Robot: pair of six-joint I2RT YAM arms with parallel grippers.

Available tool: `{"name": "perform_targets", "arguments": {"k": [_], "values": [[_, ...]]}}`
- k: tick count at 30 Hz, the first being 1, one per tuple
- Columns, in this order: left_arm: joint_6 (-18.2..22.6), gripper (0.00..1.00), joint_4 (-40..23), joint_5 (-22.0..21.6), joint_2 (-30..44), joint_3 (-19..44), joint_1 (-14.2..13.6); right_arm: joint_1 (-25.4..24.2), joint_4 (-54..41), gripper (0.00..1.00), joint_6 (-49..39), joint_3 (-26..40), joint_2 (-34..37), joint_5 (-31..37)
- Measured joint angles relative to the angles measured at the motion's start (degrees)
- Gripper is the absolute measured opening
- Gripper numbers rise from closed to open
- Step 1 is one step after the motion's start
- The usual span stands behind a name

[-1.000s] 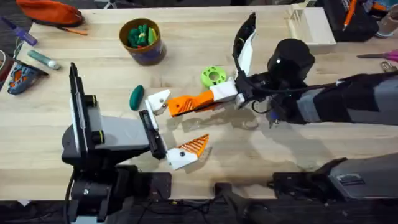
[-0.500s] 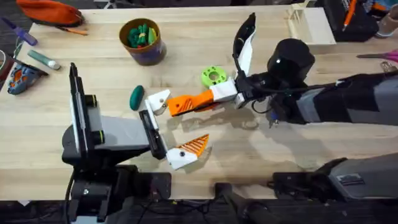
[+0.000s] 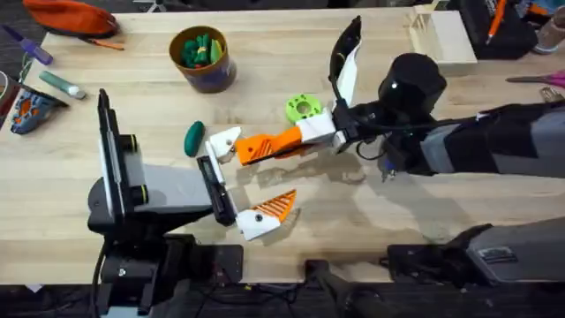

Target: Pick up the gripper from the table and insert it into the empty holder that is missing its gripper. Then pick up a screw, insert it into the mounting hole, and use the screwdriver to tighten it. Finally, clean up the table by picking up the vegetable and placing it into the bucket.

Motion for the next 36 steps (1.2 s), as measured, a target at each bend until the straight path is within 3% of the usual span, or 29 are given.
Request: {"name": "perform_targets", "arguments": {"k": [36], "values": [[-0.2, 0.986, 0.2, -1.5, 0.0, 0.0, 0.3, 0.8, 4.2, 0.01, 3.6, -0.3, 0.0, 3.2]]}}
